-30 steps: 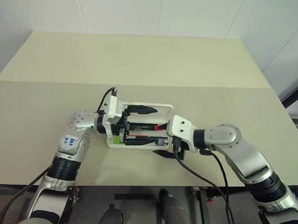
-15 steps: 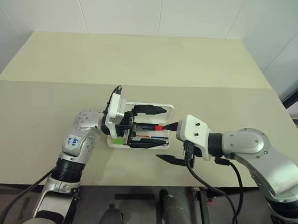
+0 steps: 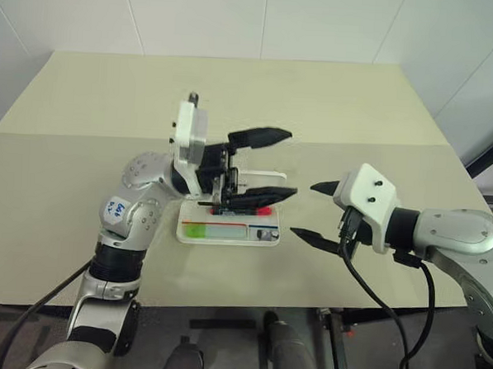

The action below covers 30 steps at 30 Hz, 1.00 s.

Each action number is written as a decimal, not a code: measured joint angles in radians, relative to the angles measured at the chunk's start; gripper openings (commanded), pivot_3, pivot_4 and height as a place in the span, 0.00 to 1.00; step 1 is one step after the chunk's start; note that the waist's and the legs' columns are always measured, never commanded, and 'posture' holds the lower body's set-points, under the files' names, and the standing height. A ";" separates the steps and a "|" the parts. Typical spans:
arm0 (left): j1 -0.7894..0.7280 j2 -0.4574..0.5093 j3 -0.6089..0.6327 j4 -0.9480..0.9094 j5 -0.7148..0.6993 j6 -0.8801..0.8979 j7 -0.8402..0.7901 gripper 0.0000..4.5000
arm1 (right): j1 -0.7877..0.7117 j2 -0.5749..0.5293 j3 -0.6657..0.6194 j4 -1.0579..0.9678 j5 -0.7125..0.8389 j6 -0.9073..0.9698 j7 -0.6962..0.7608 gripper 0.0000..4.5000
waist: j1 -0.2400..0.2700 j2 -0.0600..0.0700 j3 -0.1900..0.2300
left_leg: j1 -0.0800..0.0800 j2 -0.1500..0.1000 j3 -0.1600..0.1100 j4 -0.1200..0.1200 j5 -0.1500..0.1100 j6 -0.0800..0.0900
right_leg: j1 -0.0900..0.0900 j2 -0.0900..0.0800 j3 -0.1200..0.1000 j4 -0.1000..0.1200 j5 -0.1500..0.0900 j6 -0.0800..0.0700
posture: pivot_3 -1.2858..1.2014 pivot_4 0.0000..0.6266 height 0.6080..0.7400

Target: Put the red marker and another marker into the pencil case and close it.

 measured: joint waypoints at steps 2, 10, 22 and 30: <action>-0.002 0.007 0.017 0.000 -0.003 0.023 0.021 1.00 | 0.000 -0.010 -0.027 0.024 0.000 -0.004 -0.005 1.00 | 0.001 0.000 0.000 | 0.000 0.000 0.000 0.000 0.000 0.000 | 0.000 0.000 0.000 0.000 0.000 0.000 | 0.52 0.24 1.00; -0.080 0.080 0.076 0.000 -0.003 0.087 0.152 0.91 | 0.005 -0.066 -0.107 0.104 -0.001 -0.069 -0.007 1.00 | 0.003 -0.001 0.001 | -0.001 0.000 0.000 -0.001 -0.001 0.003 | 0.000 0.000 0.000 0.002 0.000 0.000 | 0.52 0.24 1.00; -0.141 0.186 0.096 0.145 0.094 0.075 0.210 0.02 | -0.022 -0.063 -0.095 0.145 0.002 -0.132 -0.009 1.00 | 0.001 -0.001 0.001 | 0.000 0.000 0.000 -0.001 -0.002 0.003 | -0.001 0.000 0.000 0.003 0.000 0.000 | 0.52 0.24 1.00; -0.228 0.212 0.085 0.464 0.218 -0.046 0.155 0.00 | -0.051 0.066 -0.110 0.161 0.076 -0.143 -0.065 1.00 | 0.003 -0.001 0.001 | -0.001 0.000 0.000 -0.001 -0.002 0.003 | -0.001 0.000 -0.001 0.004 0.000 0.000 | 0.52 0.24 1.00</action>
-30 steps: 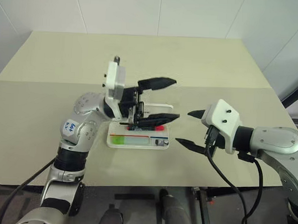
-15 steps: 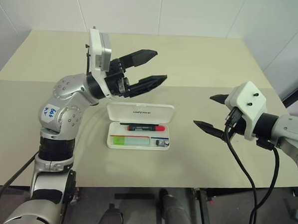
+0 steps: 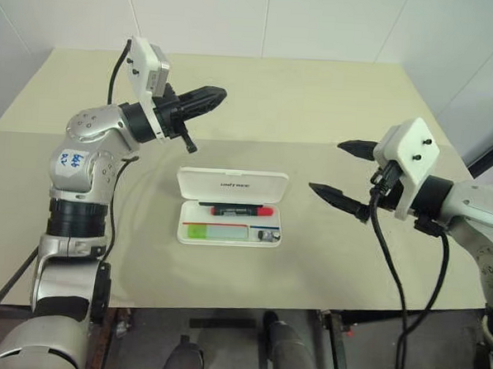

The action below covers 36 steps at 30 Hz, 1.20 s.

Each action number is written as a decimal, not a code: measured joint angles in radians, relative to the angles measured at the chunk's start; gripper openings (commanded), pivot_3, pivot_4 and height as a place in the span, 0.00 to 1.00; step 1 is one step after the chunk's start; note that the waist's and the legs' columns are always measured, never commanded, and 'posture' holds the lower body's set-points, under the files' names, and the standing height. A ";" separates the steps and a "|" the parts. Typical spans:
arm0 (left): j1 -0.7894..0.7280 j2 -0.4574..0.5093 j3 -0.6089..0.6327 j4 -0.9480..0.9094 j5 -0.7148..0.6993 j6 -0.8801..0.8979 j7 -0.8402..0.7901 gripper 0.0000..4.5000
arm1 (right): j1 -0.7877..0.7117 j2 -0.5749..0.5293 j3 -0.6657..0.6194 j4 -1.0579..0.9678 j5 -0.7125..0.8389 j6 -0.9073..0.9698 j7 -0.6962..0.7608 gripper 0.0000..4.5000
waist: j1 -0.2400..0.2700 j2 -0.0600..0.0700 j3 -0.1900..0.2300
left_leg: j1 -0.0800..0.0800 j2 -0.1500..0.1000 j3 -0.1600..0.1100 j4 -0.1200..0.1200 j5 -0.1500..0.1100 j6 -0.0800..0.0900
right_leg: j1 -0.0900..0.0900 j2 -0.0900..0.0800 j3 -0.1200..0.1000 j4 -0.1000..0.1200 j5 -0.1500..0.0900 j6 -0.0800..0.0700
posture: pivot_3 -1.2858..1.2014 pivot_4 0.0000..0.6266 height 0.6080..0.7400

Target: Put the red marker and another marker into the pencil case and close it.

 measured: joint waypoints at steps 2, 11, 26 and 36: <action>-0.032 -0.001 -0.007 0.142 0.047 -0.101 -0.032 0.00 | 0.006 0.005 -0.002 0.000 0.011 0.000 -0.016 1.00 | 0.002 0.000 0.000 | 0.000 0.000 0.000 0.000 0.000 0.000 | 0.000 0.000 0.000 0.001 0.000 0.000 | 0.52 0.24 1.00; -0.092 0.007 -0.101 0.449 0.190 0.001 -0.091 0.00 | 0.046 0.009 -0.001 -0.004 0.031 0.000 -0.059 1.00 | 0.015 0.000 0.000 | 0.000 0.000 0.000 -0.001 -0.003 0.006 | -0.001 0.000 -0.001 0.003 0.000 0.000 | 0.52 0.24 1.00; -0.072 0.122 -0.257 0.305 0.246 0.246 -0.493 0.00 | 0.088 -0.003 -0.004 -0.027 0.041 0.000 -0.082 1.00 | 0.022 0.001 0.001 | 0.000 0.000 0.000 0.000 -0.005 0.009 | -0.003 0.000 -0.002 0.006 -0.001 -0.002 | 0.52 0.24 1.00; 0.063 0.223 -0.260 0.077 0.191 0.301 -0.638 0.00 | 0.090 -0.009 -0.005 -0.027 0.043 -0.001 -0.083 1.00 | 0.021 0.001 0.001 | 0.000 0.000 0.000 0.000 -0.006 0.011 | -0.006 0.000 -0.002 0.008 -0.002 -0.003 | 0.52 0.24 1.00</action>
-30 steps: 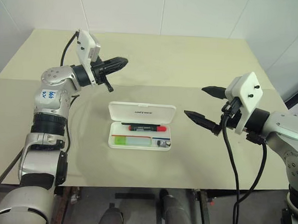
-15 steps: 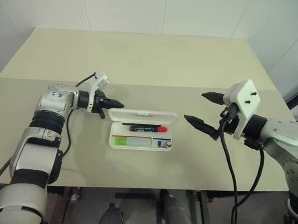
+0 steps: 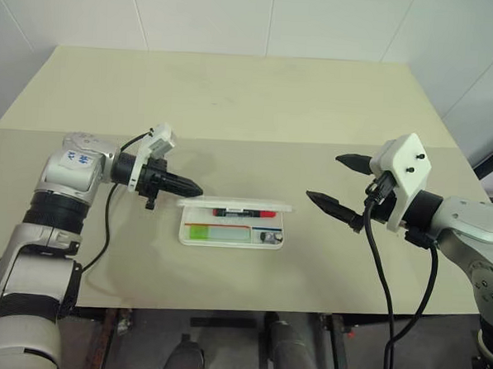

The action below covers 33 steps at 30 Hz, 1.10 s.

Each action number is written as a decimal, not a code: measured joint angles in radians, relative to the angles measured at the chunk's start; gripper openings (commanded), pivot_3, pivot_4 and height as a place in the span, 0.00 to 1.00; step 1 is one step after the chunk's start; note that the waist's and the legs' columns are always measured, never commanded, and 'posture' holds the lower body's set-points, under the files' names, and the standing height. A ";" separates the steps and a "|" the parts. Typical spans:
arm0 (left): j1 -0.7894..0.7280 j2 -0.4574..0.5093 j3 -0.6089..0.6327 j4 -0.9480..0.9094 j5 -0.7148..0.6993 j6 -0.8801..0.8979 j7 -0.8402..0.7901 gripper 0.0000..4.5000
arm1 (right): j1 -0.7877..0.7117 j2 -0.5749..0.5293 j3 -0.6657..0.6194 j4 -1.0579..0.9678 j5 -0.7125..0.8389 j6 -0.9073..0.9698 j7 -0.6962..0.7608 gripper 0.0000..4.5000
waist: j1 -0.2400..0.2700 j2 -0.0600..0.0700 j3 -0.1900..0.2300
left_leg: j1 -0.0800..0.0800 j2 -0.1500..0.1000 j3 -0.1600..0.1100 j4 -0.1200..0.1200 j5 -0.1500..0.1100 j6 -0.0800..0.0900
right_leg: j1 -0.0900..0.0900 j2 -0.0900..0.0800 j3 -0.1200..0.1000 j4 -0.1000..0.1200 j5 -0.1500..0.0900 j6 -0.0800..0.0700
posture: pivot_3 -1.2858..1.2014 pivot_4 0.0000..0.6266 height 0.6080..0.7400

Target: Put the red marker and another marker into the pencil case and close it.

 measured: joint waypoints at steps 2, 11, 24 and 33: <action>0.019 0.005 -0.008 -0.022 0.000 0.000 -0.010 0.00 | 0.000 0.000 0.000 0.001 0.000 -0.001 0.000 1.00 | 0.001 0.000 0.000 | 0.000 0.000 0.000 0.000 0.000 0.000 | 0.000 0.000 0.000 0.000 0.000 0.000 | 0.52 0.24 1.00; 0.036 -0.037 -0.080 -0.087 0.044 0.001 0.058 0.00 | -0.008 0.000 0.002 0.005 0.000 -0.008 0.000 1.00 | 0.003 0.000 0.000 | 0.000 0.000 0.000 0.001 0.000 0.000 | 0.000 0.000 0.000 0.000 0.000 0.000 | 0.52 0.24 1.00; 0.007 -0.095 -0.177 -0.114 0.114 -0.048 0.105 0.00 | 0.000 0.000 0.004 -0.002 0.000 -0.003 -0.019 1.00 | 0.003 0.003 -0.002 | 0.003 0.000 0.000 0.003 0.000 0.001 | 0.005 0.000 0.000 0.000 0.000 0.000 | 0.52 0.24 1.00; -0.008 -0.126 -0.188 -0.101 0.149 -0.097 0.118 0.00 | 0.007 0.000 0.004 -0.013 0.001 0.001 -0.022 1.00 | 0.006 0.006 -0.004 | 0.004 -0.001 0.000 0.006 0.000 0.001 | 0.008 0.000 0.001 -0.002 0.000 0.000 | 0.52 0.24 1.00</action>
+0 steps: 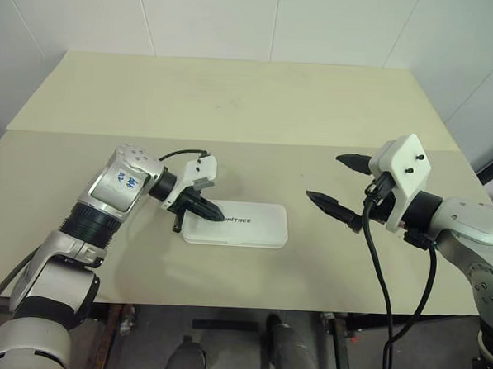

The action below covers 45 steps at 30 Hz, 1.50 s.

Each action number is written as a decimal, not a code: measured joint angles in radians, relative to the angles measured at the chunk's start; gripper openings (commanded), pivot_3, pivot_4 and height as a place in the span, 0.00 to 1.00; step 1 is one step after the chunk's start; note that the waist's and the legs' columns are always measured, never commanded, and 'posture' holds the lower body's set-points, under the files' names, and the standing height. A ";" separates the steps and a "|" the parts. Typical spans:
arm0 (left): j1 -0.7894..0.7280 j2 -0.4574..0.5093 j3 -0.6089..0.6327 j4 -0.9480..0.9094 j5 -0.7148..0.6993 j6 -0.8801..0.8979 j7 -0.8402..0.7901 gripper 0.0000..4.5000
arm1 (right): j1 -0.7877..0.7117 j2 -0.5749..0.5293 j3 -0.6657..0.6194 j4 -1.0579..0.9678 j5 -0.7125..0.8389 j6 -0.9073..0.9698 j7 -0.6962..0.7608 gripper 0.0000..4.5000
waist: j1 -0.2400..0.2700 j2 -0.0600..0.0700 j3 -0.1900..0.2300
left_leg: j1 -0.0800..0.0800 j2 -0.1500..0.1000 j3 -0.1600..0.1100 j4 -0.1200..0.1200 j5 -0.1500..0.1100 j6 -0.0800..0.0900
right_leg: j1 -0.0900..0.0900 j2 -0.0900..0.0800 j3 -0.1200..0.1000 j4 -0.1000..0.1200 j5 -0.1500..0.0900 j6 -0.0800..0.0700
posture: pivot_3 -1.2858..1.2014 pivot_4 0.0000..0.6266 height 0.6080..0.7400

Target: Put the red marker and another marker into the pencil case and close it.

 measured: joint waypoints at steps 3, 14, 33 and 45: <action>0.029 -0.041 0.055 0.000 -0.025 -0.029 0.024 0.00 | 0.011 0.000 0.000 -0.010 0.010 0.010 0.000 1.00 | 0.001 0.000 0.000 | -0.001 0.000 0.000 0.000 0.000 0.000 | 0.000 0.000 0.000 0.000 0.000 0.000 | 0.52 0.24 1.00; 0.129 -0.282 0.416 0.076 -0.295 -0.497 0.115 0.09 | 0.031 0.003 0.012 -0.018 0.034 0.011 0.009 1.00 | -0.002 -0.001 0.001 | -0.002 0.000 -0.001 -0.002 0.000 0.001 | -0.003 0.000 -0.001 -0.001 0.001 0.001 | 0.52 0.24 1.00; 0.060 -0.199 0.394 0.358 -0.291 -0.680 -0.130 1.00 | 0.207 -0.126 -0.027 0.004 0.022 -0.034 0.124 1.00 | -0.002 -0.002 0.001 | -0.001 -0.001 -0.001 -0.002 -0.001 0.001 | -0.002 0.000 0.000 -0.002 0.001 0.001 | 0.52 0.24 1.00; -0.058 -0.141 0.348 0.608 -0.207 -0.880 -0.131 1.00 | 0.268 -0.172 -0.073 0.016 -0.018 -0.075 0.128 1.00 | 0.001 -0.002 0.001 | -0.002 -0.001 -0.001 -0.002 -0.001 0.001 | -0.002 0.000 0.000 -0.001 0.001 0.001 | 0.52 0.24 1.00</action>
